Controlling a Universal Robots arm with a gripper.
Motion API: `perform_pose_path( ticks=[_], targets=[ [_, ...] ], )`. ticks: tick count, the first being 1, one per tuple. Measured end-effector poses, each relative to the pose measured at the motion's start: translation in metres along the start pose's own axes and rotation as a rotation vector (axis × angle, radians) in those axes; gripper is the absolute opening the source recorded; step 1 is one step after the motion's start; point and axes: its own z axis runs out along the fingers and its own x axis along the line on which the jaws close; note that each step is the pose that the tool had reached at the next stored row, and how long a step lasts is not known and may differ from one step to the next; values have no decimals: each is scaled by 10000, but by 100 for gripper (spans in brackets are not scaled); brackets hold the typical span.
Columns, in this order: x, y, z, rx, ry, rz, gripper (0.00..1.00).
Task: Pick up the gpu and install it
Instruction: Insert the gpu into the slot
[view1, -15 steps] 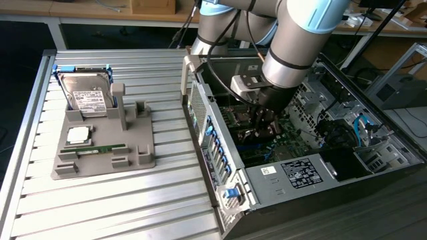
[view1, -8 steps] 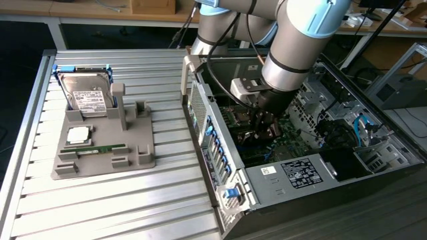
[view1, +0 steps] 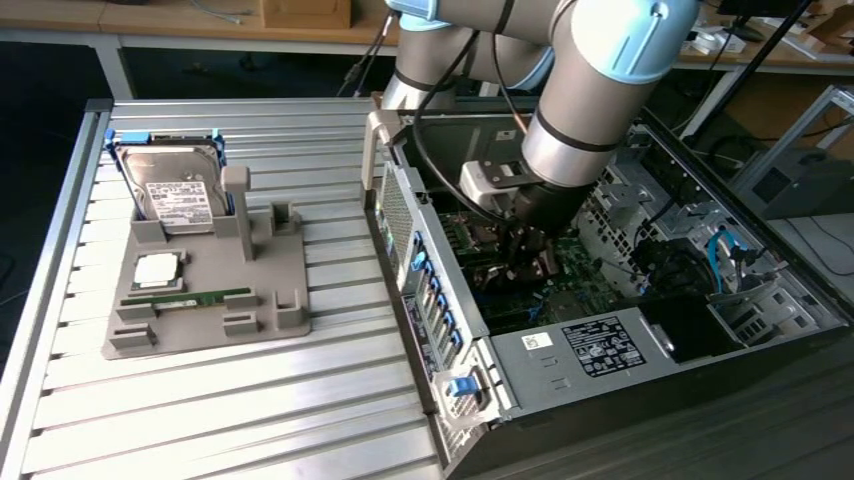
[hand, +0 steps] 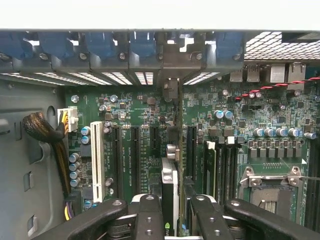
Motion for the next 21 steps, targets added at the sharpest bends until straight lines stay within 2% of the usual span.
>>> perform_pose_path(
  ticks=[10,11,12,13,14,18,19,21],
  targets=[
    [1,0,14,0,-13,1,27],
    [1,0,14,0,-12,1,28],
    [2,0,14,0,-13,1,33],
    [1,0,14,0,-12,0,33],
    [2,1,13,-1,-10,0,40],
    [2,0,6,-2,1,0,40],
    [1,0,-17,6,-2,-1,40],
    [-3,-2,-128,27,-8,-1,40]
  ],
)
